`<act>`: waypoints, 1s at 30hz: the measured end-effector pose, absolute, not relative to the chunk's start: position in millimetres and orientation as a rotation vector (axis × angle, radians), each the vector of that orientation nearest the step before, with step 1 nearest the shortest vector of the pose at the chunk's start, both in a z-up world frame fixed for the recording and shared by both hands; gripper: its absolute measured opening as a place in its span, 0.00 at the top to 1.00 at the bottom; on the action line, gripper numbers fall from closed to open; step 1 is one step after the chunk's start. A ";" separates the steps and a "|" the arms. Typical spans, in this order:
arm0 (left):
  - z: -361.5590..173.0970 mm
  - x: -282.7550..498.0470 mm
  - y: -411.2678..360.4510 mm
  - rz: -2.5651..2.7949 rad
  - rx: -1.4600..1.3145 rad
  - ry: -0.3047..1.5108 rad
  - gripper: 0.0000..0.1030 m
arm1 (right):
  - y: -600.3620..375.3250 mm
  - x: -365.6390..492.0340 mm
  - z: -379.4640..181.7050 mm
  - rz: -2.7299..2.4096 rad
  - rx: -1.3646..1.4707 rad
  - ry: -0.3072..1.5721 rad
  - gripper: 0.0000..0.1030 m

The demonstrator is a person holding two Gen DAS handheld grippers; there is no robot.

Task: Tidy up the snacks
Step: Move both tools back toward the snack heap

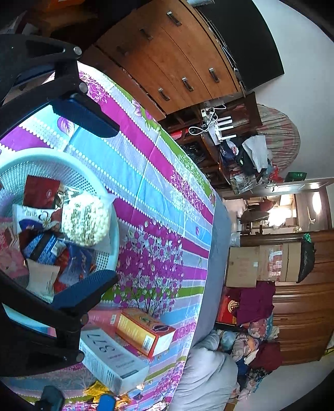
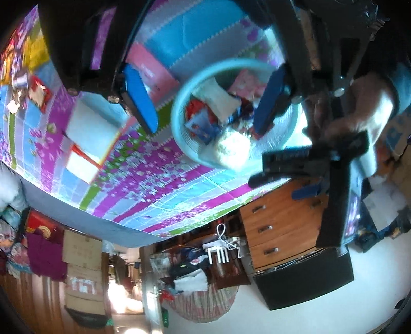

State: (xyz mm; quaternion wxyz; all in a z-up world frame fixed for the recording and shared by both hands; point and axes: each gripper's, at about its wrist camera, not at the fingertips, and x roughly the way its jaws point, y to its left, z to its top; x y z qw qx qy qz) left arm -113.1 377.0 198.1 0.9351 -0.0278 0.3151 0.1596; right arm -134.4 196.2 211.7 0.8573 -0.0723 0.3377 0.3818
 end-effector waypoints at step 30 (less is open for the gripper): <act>232.8 -150.8 130.5 -0.263 0.053 0.510 0.00 | -46.7 -197.9 116.7 0.430 0.078 0.920 0.24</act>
